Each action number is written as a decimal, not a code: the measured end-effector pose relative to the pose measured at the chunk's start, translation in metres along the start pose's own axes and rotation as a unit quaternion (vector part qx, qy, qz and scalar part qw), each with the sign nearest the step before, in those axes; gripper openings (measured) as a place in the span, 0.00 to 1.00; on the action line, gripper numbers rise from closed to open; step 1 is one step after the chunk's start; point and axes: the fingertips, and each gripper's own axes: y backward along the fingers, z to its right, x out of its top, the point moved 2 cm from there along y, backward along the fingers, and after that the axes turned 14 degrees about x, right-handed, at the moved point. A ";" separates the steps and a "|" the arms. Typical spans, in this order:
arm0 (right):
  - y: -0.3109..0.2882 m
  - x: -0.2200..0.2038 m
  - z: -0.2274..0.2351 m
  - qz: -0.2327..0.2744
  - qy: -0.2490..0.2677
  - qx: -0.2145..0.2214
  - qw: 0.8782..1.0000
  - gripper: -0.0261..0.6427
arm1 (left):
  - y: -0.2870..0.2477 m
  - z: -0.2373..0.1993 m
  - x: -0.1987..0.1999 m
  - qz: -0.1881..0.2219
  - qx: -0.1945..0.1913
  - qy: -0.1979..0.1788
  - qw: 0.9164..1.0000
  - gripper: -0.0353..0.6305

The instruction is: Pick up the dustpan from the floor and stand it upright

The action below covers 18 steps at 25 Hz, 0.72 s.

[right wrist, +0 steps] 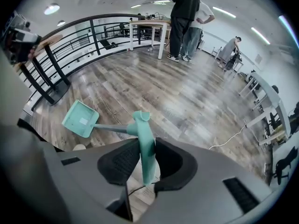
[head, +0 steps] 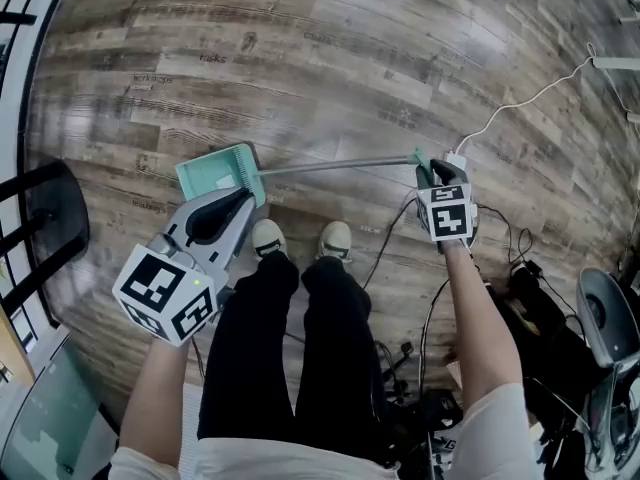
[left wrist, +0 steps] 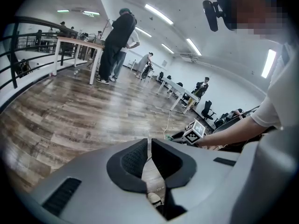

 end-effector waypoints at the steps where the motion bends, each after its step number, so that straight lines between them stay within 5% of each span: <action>1: 0.012 0.008 -0.004 -0.002 0.006 0.000 1.000 0.21 | 0.009 0.003 0.007 0.001 0.001 0.002 1.000 0.09; 18: 0.122 0.070 -0.027 -0.022 0.093 -0.084 0.992 0.22 | 0.093 0.034 0.052 0.018 0.020 0.011 1.000 0.09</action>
